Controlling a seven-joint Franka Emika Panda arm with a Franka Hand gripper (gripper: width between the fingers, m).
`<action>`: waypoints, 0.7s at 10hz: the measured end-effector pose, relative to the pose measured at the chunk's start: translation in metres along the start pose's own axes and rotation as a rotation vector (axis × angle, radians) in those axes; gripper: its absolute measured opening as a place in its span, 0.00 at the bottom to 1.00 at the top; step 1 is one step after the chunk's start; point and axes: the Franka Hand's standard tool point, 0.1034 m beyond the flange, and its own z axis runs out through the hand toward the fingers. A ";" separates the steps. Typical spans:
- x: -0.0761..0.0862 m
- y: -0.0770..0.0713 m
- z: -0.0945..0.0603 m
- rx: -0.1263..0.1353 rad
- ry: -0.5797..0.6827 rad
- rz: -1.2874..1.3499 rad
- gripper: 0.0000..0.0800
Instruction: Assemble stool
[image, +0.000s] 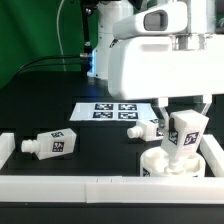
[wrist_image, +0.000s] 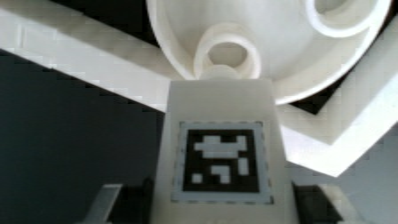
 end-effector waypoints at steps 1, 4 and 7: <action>-0.003 -0.002 0.003 0.003 -0.005 -0.001 0.43; -0.012 -0.011 0.008 0.012 -0.021 -0.007 0.43; -0.018 -0.015 0.015 0.017 -0.034 -0.009 0.43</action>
Offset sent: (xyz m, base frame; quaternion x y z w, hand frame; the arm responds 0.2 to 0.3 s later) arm -0.0197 0.0084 -0.0125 0.0077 -0.0069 0.0025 0.9999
